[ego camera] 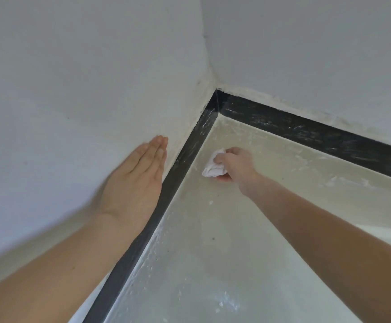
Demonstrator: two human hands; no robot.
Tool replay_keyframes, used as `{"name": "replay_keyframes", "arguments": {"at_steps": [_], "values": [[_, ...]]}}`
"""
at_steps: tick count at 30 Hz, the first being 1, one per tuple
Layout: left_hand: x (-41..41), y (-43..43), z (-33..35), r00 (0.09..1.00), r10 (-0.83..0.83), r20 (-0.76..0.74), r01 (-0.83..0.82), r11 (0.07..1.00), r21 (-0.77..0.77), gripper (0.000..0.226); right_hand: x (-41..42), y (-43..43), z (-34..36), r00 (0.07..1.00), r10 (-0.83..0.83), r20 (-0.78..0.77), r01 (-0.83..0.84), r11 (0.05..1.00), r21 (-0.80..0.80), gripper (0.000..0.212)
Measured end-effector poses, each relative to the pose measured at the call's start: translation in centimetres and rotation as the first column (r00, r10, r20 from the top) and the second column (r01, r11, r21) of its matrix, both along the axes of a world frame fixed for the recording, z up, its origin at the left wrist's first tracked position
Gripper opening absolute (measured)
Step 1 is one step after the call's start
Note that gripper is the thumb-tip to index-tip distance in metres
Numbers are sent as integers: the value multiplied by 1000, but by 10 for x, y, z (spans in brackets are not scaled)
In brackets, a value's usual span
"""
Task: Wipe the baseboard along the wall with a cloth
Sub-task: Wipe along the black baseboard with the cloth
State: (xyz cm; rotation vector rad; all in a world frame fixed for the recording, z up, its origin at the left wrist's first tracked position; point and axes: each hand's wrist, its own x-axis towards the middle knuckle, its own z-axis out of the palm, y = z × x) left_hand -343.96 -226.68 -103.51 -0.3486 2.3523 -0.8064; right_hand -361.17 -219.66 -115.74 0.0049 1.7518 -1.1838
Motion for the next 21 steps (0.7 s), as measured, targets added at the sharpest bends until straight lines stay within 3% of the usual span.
{"name": "replay_keyframes", "arguments": {"at_steps": [4, 8, 12, 16, 18, 21], "values": [[2, -2, 6, 1000, -31, -2, 31, 999, 19, 57, -15, -12, 26, 971, 179, -160, -175, 984, 40, 15], [-8, -5, 2, 999, -35, 30, 35, 999, 1, 60, -41, -16, 50, 852, 392, -347, -363, 920, 148, 26], [-26, -10, -2, 999, -46, -28, 46, 999, 0, 56, -64, -11, 80, 640, 592, -491, -495, 805, 326, 18], [-39, -15, -6, 995, -35, -92, 33, 999, -27, 60, -69, -19, 96, 378, 760, -529, -606, 635, 479, 10], [-41, -17, -9, 996, -49, -80, 45, 998, -51, 59, -67, -28, 89, 338, 758, -557, -617, 626, 477, 6], [-40, -17, -13, 997, -79, -18, 77, 994, -83, 58, -58, -38, 57, 352, 709, -611, -576, 679, 455, 4]]}}
